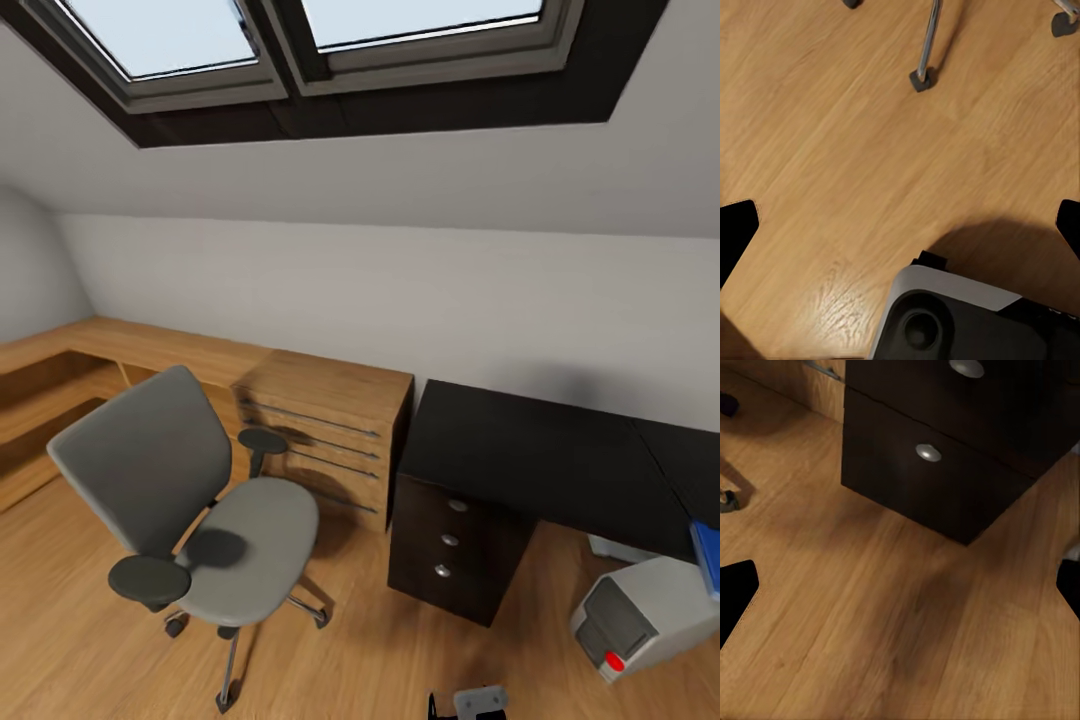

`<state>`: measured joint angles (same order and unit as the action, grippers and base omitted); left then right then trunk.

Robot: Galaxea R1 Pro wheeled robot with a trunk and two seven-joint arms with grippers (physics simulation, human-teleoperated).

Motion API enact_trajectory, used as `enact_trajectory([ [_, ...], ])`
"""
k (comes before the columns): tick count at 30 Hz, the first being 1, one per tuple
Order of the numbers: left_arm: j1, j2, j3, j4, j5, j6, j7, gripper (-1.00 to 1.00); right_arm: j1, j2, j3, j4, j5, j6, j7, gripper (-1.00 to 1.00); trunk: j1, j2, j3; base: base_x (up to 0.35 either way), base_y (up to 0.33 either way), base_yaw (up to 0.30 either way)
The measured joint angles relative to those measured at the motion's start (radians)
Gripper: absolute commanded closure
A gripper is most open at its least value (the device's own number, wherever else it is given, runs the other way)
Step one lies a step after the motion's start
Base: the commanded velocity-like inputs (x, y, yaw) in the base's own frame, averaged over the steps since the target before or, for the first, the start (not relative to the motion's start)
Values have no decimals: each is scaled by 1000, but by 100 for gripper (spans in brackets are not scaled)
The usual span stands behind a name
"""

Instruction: In the bedroom, organize the workspace by keeping the computer under the desk, ensuring the monitor is on the desk, placing the keyboard on the desk next to the monitor, placing the mouse on the desk next to the keyboard, moving the folder from the swivel chair onto the desk next to the mouse, stacking the notebook on top of the folder with the pen on top of the notebook, and positioning the swivel chair next to the desk.

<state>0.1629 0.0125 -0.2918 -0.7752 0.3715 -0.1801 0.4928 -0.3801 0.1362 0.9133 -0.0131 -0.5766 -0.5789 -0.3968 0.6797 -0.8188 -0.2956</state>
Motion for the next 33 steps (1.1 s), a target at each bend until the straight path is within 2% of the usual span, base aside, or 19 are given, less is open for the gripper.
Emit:
enact_trajectory([
  [20,0,0,0,0,0,-1,0,-100,0,0,0,1,0,-16,0,-100,0,0,-14,0,0,266],
  [33,0,0,0,0,0,-1,0,-100,6,0,1,16,-3,-124,-1,-100,0,0,-23,0,0,267],
])
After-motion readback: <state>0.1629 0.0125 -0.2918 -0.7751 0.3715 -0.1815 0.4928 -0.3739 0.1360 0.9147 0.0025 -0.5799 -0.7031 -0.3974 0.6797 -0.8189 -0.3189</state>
